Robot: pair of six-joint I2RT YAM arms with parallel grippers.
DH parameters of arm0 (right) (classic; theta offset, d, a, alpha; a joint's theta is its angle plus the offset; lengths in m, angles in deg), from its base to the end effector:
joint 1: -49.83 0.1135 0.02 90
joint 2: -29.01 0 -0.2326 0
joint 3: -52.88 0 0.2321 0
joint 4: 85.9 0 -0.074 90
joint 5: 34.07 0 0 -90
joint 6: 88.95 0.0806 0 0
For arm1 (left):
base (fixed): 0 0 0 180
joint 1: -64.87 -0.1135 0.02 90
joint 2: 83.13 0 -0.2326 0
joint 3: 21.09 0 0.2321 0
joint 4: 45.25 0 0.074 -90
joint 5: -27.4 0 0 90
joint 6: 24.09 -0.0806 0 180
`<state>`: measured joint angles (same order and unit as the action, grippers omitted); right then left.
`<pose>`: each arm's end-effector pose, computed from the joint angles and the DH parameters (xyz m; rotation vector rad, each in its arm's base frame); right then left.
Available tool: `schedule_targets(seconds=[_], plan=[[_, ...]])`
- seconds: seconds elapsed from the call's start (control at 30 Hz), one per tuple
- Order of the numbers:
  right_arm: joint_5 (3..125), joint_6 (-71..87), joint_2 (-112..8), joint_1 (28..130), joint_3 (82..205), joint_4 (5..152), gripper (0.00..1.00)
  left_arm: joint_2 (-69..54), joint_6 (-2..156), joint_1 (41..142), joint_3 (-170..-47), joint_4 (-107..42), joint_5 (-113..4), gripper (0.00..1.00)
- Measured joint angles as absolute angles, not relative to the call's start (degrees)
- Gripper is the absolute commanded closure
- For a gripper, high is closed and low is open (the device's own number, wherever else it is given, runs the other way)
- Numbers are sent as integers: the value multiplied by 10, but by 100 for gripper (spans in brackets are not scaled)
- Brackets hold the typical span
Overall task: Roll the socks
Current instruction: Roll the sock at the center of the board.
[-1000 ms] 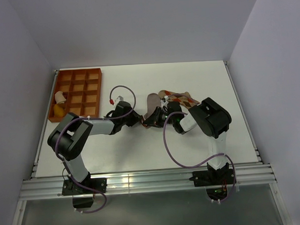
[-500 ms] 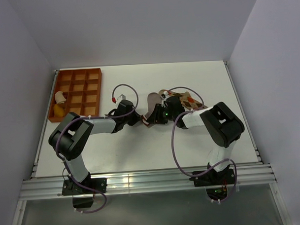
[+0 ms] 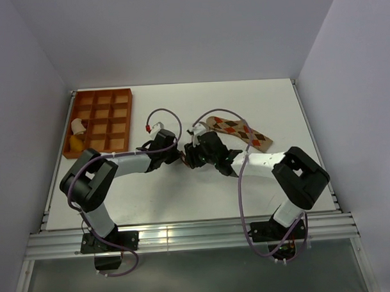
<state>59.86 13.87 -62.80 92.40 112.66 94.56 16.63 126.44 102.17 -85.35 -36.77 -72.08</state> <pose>0.2582 0.2447 0.1420 -0.6024 2.1043 0.6353 0.2935 -0.2069 0.1014 -0.5704 2.3522 -0.6425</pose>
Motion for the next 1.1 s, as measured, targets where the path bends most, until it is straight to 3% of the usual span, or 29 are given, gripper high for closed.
schedule_targets(seconds=[0.23,0.47,0.83,1.1], plan=[[509,38,-676,992,1127,978,46,160,1252,1024,-856,-349,-732,100],[459,-13,-699,1000,1125,1027,47,160,1250,1024,-861,-339,-732,100],[470,-9,-702,1004,1097,1073,48,160,1251,1025,-862,-333,-733,100],[477,2,-623,988,1021,1097,47,160,1253,1025,-862,-333,-735,100]])
